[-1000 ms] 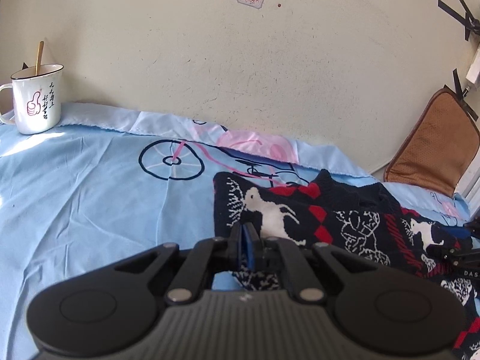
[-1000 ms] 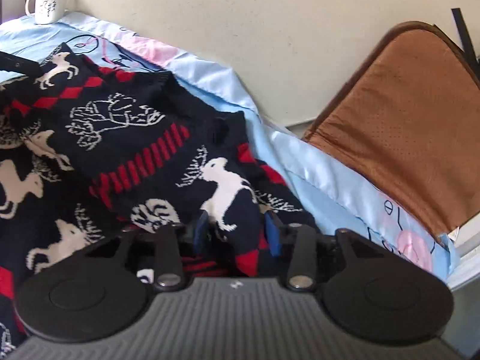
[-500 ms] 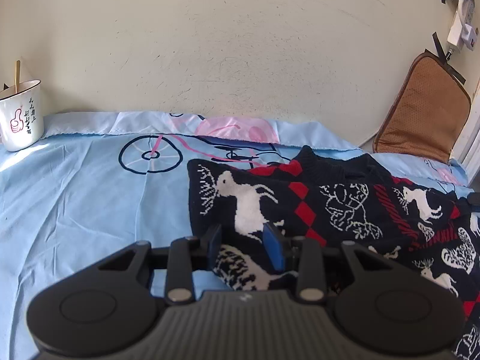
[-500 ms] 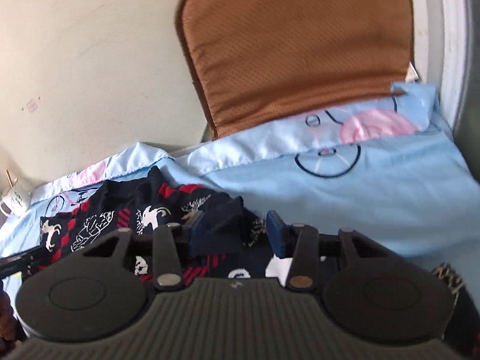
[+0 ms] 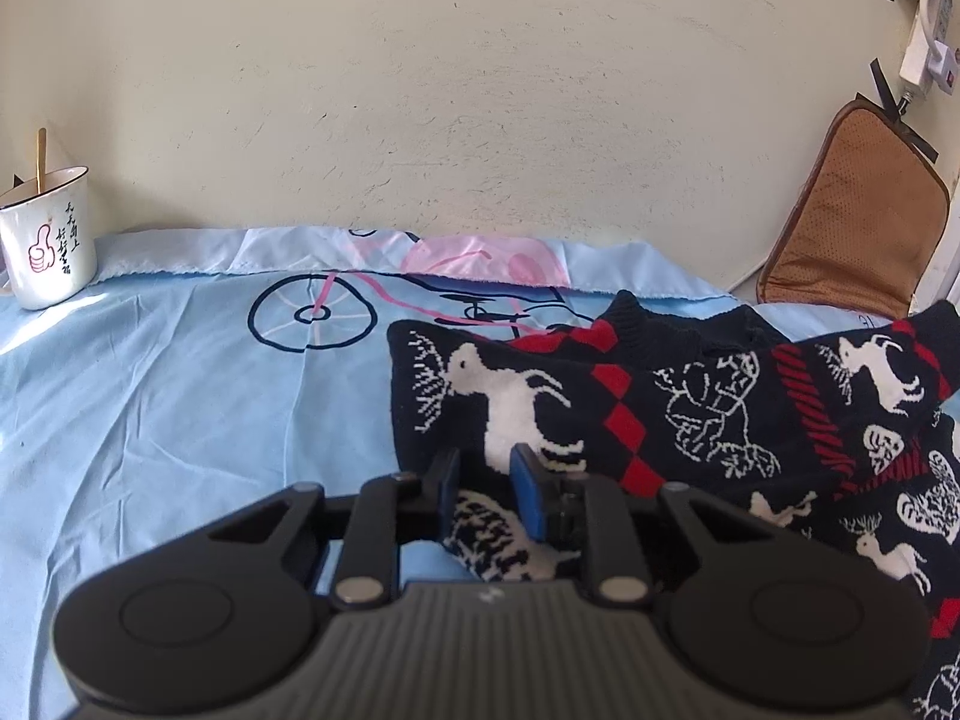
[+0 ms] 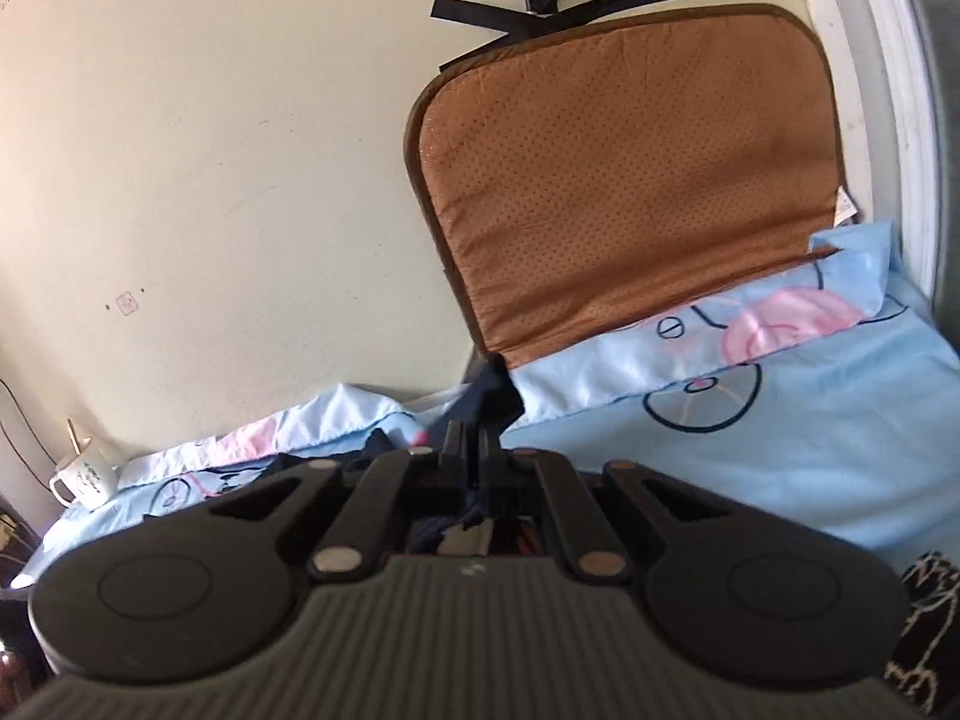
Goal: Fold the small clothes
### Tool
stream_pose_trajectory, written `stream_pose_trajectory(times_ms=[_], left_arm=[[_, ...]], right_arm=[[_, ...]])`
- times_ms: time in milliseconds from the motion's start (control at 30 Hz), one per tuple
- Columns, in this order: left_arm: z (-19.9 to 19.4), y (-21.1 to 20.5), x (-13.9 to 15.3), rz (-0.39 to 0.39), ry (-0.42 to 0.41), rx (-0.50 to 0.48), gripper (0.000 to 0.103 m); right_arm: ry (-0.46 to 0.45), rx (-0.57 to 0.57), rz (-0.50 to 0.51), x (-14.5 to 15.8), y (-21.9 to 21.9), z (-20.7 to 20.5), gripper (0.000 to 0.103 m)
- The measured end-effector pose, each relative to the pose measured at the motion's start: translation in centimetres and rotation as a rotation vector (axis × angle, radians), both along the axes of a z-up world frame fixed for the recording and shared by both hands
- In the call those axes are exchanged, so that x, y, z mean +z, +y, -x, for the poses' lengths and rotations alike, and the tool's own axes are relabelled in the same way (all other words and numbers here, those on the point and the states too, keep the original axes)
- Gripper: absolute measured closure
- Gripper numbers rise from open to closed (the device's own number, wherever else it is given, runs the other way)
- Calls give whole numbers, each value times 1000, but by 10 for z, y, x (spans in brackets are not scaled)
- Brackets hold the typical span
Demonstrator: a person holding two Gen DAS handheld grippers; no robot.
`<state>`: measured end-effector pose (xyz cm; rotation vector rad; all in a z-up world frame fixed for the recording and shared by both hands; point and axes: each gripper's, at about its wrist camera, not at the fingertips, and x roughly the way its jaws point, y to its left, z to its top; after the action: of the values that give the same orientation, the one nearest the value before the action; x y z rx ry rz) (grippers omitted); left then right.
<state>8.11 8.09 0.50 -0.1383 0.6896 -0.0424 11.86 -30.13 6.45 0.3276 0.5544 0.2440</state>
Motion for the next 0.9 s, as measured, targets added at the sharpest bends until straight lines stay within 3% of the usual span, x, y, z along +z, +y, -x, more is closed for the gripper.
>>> stream_pose_trajectory(times_ms=[100, 133, 267, 400, 500, 600, 700, 767, 900], left_arm=[[0, -1, 0, -8, -1, -2, 83], [0, 0, 0, -5, -1, -1, 83], [1, 7, 4, 49, -10, 15, 83], [10, 19, 18, 124, -74, 32, 83], [15, 20, 25, 155, -112, 16, 83], [16, 14, 25, 159, -115, -9, 82], [15, 8, 21, 142, -95, -18, 81], [14, 8, 18, 138, -83, -17, 81], [13, 10, 15, 142, -73, -13, 81]], right_arm=[[208, -13, 133, -31, -3, -15, 92], [241, -30, 157, -37, -7, -13, 92], [137, -134, 15, -13, -44, 31, 92], [82, -234, -18, 7, -77, 89, 91], [96, -314, -51, 5, -98, 127, 89], [125, -371, -215, -8, -117, 160, 85], [157, -383, -397, -27, -126, 172, 76], [160, -413, -432, -35, -127, 169, 56], [153, -484, -551, -55, -140, 143, 53]])
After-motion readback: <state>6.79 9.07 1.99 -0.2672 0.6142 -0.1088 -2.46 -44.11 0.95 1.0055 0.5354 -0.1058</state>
